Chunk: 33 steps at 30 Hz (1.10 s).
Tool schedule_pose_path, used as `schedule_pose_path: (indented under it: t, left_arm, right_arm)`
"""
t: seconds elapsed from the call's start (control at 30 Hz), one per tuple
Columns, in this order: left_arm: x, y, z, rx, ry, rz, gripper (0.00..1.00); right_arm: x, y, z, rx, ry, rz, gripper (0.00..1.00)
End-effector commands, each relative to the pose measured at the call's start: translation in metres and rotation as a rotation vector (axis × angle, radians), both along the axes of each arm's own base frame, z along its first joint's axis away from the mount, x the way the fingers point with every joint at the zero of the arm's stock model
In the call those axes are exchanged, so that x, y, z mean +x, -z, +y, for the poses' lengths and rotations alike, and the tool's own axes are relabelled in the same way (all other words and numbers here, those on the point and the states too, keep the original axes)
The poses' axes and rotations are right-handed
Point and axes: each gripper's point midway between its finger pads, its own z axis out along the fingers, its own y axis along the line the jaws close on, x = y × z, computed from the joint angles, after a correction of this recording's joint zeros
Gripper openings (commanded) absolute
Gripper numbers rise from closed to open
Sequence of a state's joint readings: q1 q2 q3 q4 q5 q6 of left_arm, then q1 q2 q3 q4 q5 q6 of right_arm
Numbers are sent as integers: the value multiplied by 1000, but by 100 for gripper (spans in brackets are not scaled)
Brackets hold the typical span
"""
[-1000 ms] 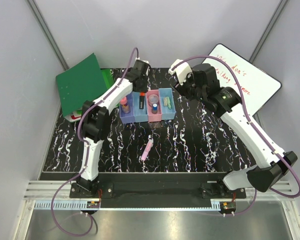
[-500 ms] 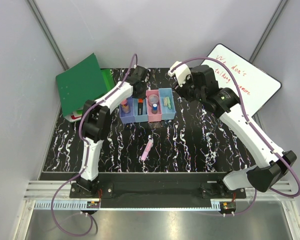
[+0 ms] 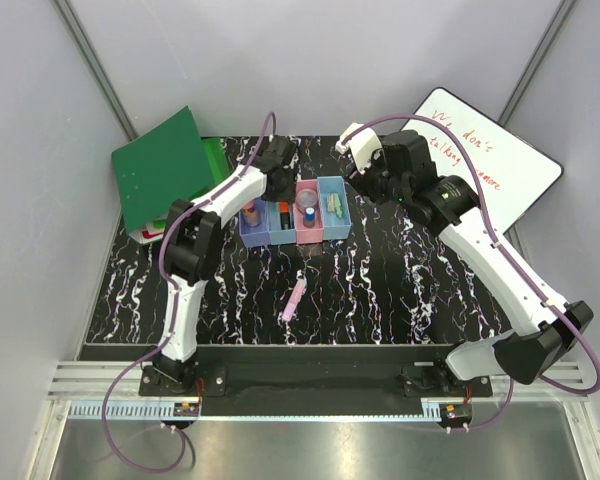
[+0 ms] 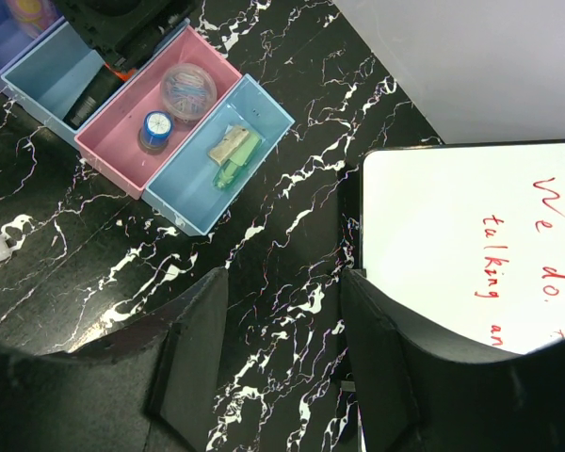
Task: Sort the stationery into containers
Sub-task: Place the pen in the storage box, then move the stationery to the center of the board.
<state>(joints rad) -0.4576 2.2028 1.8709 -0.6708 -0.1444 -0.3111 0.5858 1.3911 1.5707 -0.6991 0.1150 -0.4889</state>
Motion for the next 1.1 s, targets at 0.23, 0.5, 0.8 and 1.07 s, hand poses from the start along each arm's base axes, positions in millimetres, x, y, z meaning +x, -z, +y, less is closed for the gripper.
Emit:
schedule_pose_path:
  t: [0.23,0.5,0.8,1.07]
  left_arm:
    - [15,-28,-10,-48,39,-79,66]
    - [28,-85,-33,-139,149,-212,40]
    - [11,-108,-46,-200,241,-224,0]
    - [-71,-149,-16,20,460,-330,0]
  right_arm:
    - [2,-20,-3,42,24,-63,61]
    - [4,-24,-2,44,18,-73,61]
    - [3,-26,-4,37,18,-86,59]
    - [0,-32,-7,35,16,-104,59]
